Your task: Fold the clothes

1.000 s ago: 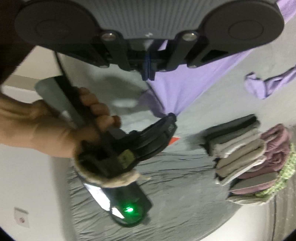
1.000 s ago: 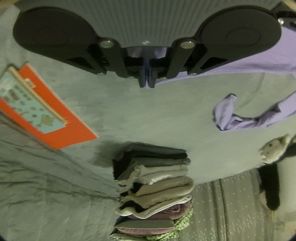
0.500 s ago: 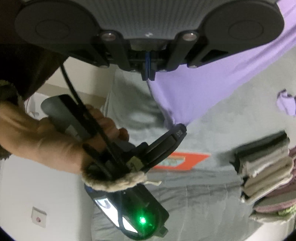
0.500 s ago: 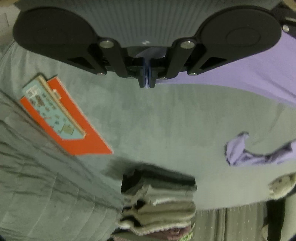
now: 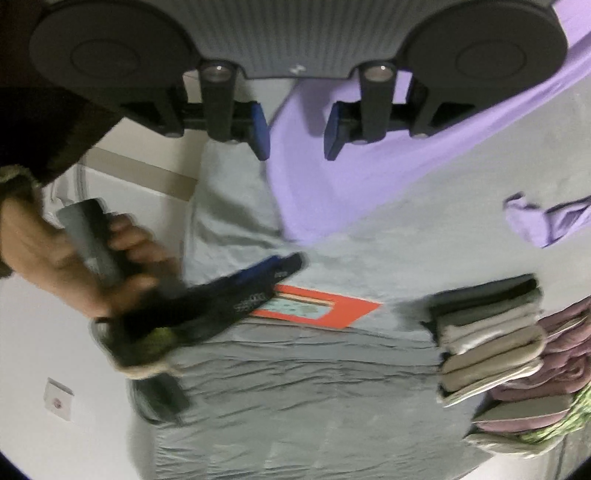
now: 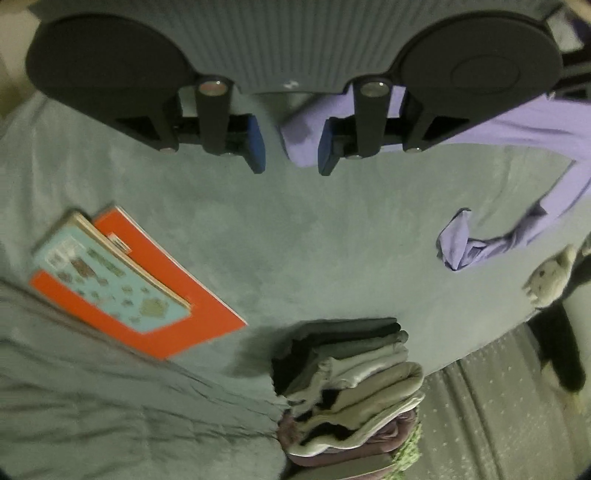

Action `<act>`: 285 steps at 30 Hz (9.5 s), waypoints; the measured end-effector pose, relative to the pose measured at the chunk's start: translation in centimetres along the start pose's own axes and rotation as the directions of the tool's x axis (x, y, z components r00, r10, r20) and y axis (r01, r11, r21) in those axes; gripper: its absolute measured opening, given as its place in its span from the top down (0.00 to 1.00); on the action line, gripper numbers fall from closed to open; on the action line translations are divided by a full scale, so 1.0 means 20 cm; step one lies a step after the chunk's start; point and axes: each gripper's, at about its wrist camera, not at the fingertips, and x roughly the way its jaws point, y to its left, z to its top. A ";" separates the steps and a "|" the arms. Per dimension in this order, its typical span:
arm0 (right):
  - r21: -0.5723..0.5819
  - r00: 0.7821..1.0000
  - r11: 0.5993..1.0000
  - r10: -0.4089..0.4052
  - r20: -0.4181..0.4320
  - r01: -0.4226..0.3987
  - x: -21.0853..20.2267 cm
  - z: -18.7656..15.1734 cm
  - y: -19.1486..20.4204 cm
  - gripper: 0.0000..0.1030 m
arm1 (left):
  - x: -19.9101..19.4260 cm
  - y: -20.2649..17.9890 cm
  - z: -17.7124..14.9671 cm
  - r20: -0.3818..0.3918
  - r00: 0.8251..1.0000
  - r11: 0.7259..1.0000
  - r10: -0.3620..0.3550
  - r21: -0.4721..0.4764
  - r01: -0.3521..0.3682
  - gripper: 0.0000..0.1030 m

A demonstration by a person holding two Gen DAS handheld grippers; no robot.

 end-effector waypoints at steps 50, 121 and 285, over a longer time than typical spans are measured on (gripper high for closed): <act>-0.191 0.989 0.981 -0.052 -0.140 0.024 0.11 -0.12 0.30 0.96 | 0.01 0.17 -0.06 -0.060 0.996 0.996 0.071 -0.048 -0.074 0.66; 0.284 0.998 0.958 0.021 0.060 -0.038 -0.09 -0.29 -0.04 0.69 | 0.66 0.19 0.41 -0.200 0.975 0.988 -0.092 -0.139 0.065 0.96; -0.348 0.980 0.921 0.196 0.020 -0.176 0.87 0.44 1.27 0.62 | -0.78 1.43 -0.34 -0.158 0.796 0.661 0.585 -0.476 -0.580 0.53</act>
